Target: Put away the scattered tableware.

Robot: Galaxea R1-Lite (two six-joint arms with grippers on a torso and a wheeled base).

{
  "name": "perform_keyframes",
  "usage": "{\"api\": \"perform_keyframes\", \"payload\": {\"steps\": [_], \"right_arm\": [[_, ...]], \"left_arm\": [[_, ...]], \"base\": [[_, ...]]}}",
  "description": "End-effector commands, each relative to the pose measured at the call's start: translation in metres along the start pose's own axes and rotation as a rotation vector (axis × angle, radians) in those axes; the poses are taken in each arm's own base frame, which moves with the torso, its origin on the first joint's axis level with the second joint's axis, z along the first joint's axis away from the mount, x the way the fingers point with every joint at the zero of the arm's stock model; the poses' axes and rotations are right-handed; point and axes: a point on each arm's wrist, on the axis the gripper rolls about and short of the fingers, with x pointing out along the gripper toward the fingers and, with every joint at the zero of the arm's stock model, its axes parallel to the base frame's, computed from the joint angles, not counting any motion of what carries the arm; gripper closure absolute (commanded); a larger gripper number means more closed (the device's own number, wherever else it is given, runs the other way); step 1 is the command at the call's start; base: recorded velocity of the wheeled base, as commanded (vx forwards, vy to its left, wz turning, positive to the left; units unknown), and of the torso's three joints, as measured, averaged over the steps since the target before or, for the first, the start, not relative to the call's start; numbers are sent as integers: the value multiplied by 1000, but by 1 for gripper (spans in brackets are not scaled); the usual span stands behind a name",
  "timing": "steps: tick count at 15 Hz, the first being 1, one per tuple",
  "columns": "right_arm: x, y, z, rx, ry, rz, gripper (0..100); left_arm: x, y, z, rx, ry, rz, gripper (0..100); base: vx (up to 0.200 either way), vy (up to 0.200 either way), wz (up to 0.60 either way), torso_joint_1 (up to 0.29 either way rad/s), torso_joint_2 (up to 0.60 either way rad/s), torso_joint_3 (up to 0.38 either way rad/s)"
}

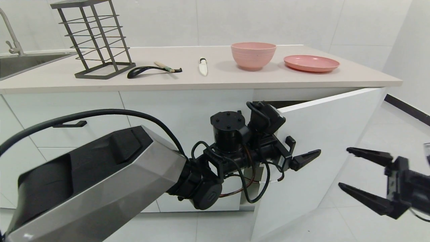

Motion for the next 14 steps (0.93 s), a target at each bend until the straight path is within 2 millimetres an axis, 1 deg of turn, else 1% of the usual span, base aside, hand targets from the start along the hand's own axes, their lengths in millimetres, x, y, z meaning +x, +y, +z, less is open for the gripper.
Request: {"api": "perform_keyframes", "payload": {"steps": [1, 2, 3, 5, 6, 9, 10, 11, 12, 13, 14], "right_arm": [[-47, 35, 70, -367, -184, -182, 0], [-52, 39, 84, -432, -223, -192, 0], [-61, 49, 114, -581, -299, -224, 0], [-72, 59, 142, -726, -350, -277, 0], [-75, 64, 148, -764, -365, -286, 0], [-78, 69, 158, -812, -388, -291, 0], [-79, 69, 160, -823, -392, -292, 0], [-80, 73, 164, -845, -403, -294, 0], [-81, 73, 165, -848, -404, -295, 0], [-81, 74, 169, -867, -414, -293, 0], [-82, 75, 173, -881, -423, -292, 0]], "left_arm": [[5, -14, 1, -1, -7, -41, 0], [6, -19, -1, -5, -6, -53, 0], [9, -32, -5, -12, 0, -83, 0], [13, -41, -3, -11, -9, -104, 0], [14, -45, -5, -14, -5, -112, 0], [16, -48, -5, -14, -11, -122, 0], [18, -52, -6, -15, -11, -131, 0], [23, -64, -9, -20, -11, -173, 0], [25, -70, -9, -21, -14, -201, 0], [34, -105, -8, -18, -58, -338, 0], [37, -124, -2, -12, -105, -405, 0]], "base": [[0, 0, 0, 0, 0, 0], [0, 0, 0, 0, 0, 0], [0, 0, 0, 0, 0, 0], [0, 0, 0, 0, 0, 0], [0, 0, 0, 0, 0, 0], [0, 0, 0, 0, 0, 0], [0, 0, 0, 0, 0, 0], [0, 0, 0, 0, 0, 0], [0, 0, 0, 0, 0, 0], [0, 0, 0, 0, 0, 0], [0, 0, 0, 0, 0, 0]]}}
